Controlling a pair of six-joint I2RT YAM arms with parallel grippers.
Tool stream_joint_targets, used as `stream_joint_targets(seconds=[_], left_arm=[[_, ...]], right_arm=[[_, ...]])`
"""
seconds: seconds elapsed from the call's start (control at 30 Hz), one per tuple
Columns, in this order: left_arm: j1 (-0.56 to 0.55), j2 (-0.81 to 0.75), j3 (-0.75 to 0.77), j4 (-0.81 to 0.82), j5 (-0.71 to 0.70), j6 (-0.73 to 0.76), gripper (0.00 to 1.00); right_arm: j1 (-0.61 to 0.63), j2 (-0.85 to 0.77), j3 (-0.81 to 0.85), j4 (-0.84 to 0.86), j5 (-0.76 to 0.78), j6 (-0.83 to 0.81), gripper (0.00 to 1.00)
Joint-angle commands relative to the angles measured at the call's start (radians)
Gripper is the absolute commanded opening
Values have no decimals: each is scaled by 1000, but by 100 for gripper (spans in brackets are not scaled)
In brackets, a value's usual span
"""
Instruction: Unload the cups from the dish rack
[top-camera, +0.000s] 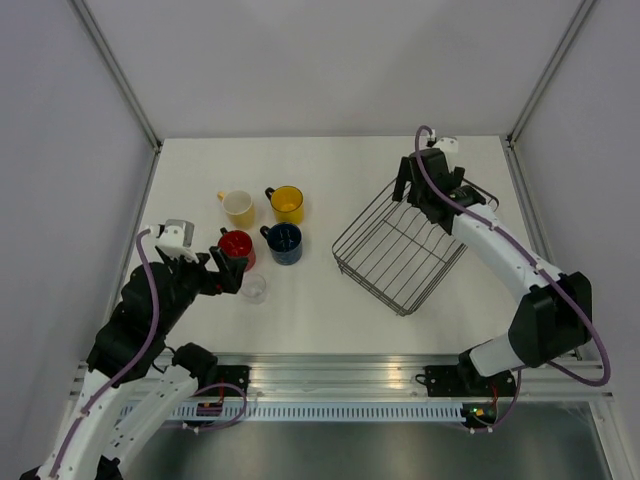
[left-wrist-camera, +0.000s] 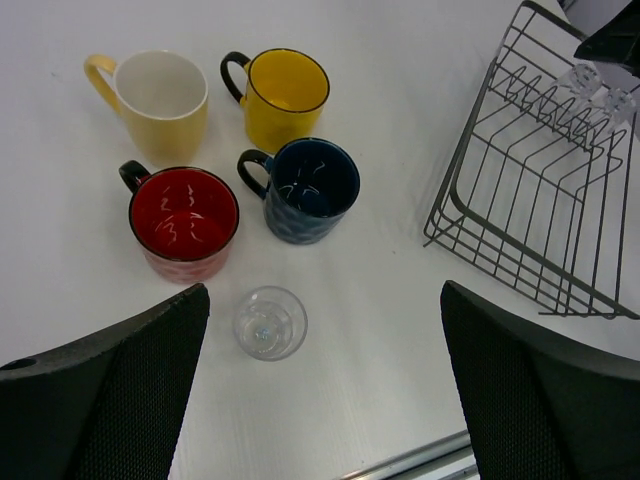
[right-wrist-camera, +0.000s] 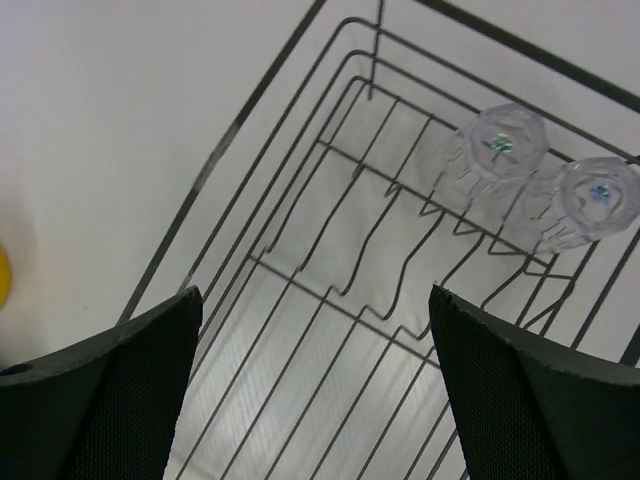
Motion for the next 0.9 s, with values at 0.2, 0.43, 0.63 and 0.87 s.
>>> stream_joint_targets(seconds=[0.2,0.43,0.63,0.87], left_arm=[[-3,-79,-59,81,-136,46,100],[-3,-135,-75,74,-187,55,100],[-2,-116,-75,75,-141,61,100],[-3,-115,-78,80,-110,67,100]], right_arm=[[-186,162,164,-8,57,35,98],[-278,272,245,-11,36,58,98],[-335,357,279,2,5,63,92],[-353,418,303,-9,-30,38,83]])
